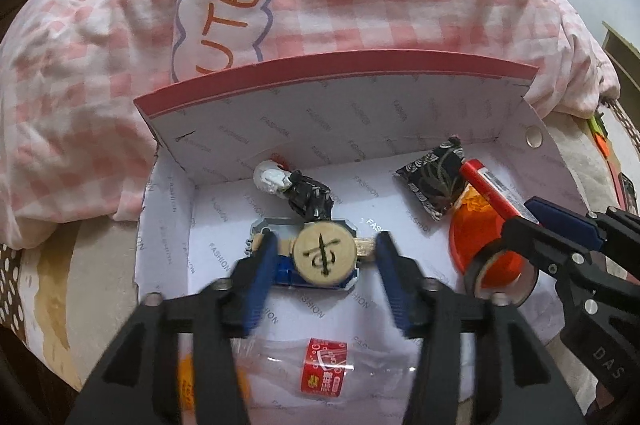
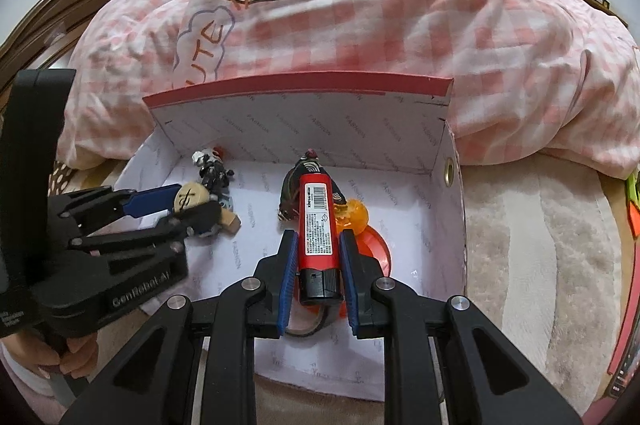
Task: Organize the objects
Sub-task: 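Open the left gripper onto the blue cylinder while the right gripper releases the tube onto the funnel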
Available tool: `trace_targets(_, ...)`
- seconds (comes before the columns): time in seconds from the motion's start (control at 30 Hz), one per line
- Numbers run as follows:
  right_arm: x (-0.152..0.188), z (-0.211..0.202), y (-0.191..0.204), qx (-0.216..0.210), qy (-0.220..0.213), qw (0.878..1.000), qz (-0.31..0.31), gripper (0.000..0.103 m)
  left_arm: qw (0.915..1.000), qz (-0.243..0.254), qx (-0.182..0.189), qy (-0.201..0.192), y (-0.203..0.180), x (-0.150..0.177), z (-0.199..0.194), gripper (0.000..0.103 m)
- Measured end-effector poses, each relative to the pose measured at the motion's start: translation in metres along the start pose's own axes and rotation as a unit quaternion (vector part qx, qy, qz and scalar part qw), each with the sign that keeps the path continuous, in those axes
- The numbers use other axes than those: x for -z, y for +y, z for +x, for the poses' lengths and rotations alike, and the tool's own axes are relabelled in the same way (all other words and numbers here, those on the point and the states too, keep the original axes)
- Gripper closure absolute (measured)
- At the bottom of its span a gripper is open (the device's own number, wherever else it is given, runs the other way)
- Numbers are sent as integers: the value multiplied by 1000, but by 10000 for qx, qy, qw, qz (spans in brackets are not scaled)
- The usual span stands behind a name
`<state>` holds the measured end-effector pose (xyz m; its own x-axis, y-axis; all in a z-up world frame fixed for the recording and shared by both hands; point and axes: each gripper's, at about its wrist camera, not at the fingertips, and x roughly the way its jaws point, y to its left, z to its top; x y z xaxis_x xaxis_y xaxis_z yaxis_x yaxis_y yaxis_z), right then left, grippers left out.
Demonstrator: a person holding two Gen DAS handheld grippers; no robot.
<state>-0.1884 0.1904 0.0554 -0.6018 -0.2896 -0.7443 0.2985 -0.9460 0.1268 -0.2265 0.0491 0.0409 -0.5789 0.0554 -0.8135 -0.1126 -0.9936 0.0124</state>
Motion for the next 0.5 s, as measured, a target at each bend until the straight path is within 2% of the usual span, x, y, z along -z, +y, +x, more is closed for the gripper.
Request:
trace_targets(0.07,0,0,0,29,-29,10000,-10,73,10000,-29,-22,-15,0,0,1,43)
trace_targets(0.17,0,-1,0,28,-74,10000,16,71,10000,-84,-25,-7,1,0,1,42)
trace_targets(0.3,-1,-7,0,62,-168,9998,22,62,9999,-153,-12,-6,3,1,-2,42)
trace_targets(0.5,1,-16,3,59,-239,9997,29,60,9999,-134,-4,-87,-1,3,-10,42)
